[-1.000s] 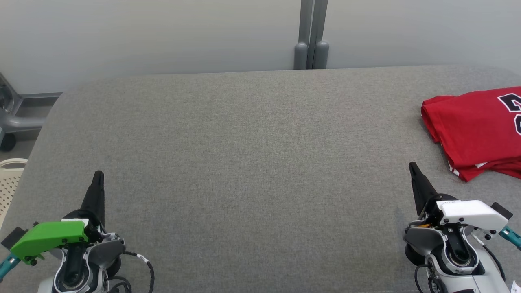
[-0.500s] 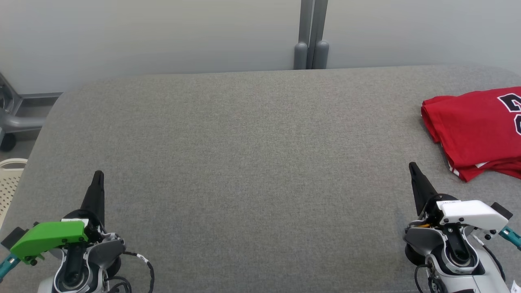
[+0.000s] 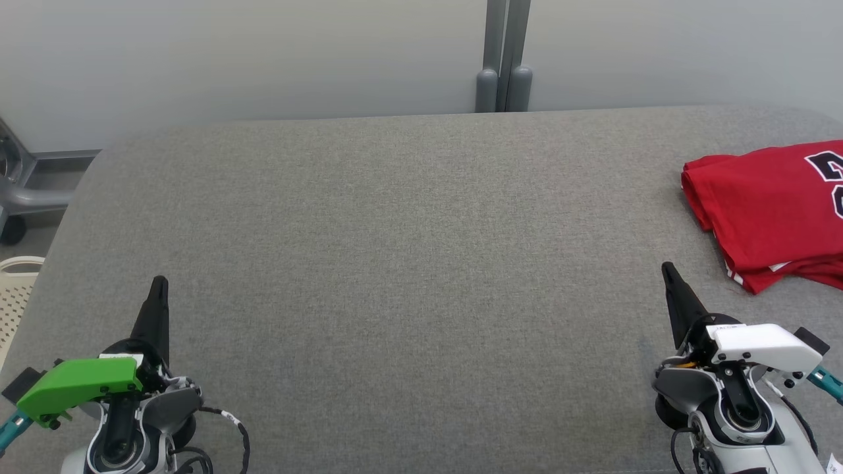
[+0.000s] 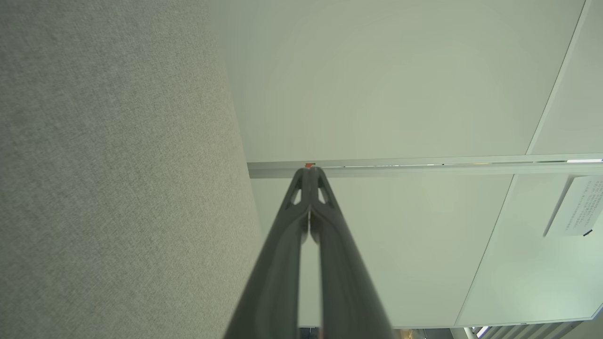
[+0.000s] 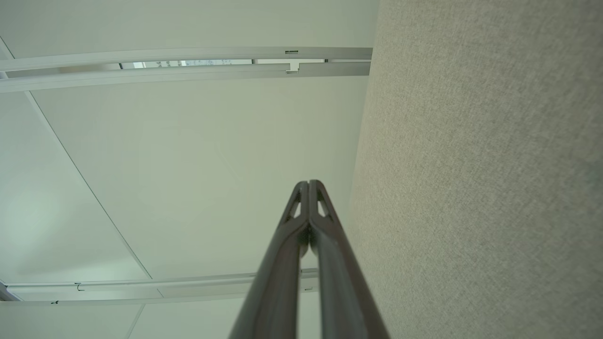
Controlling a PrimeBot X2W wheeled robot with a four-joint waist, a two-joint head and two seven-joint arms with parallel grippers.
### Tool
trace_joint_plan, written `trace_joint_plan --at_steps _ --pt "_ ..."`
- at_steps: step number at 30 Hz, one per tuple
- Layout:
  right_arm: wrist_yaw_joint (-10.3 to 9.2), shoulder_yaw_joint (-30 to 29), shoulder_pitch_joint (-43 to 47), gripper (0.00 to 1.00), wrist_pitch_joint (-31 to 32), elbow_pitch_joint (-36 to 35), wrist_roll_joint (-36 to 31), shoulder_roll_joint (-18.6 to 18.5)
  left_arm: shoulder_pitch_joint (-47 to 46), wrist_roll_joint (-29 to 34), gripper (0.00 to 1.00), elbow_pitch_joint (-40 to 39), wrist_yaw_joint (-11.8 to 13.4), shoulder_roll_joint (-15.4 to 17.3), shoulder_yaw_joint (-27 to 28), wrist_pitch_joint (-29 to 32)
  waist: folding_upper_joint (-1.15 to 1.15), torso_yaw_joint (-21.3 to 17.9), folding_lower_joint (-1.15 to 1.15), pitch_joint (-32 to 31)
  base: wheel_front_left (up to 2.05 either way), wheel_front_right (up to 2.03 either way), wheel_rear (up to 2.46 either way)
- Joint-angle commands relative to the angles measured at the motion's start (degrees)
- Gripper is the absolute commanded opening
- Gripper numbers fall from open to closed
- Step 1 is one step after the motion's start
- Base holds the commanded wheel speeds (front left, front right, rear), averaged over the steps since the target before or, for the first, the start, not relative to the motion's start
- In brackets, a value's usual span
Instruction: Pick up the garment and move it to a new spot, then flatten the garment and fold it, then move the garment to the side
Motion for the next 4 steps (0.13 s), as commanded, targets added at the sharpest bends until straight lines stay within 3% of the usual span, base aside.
trace_joint_plan --at_steps 1,4 --pt "0.02 -0.14 -0.45 0.00 0.10 -0.17 0.38 -0.26 -0.73 -0.47 0.00 -0.16 -0.29 0.05 0.14 0.08 0.00 0.00 0.00 0.00 0.00 0.00 0.00" --pt "0.02 -0.14 -0.45 0.00 0.09 -0.17 0.39 -0.26 -0.73 -0.47 0.00 -0.16 -0.29 0.05 0.14 0.07 0.00 0.00 0.00 0.00 0.00 0.00 0.00"
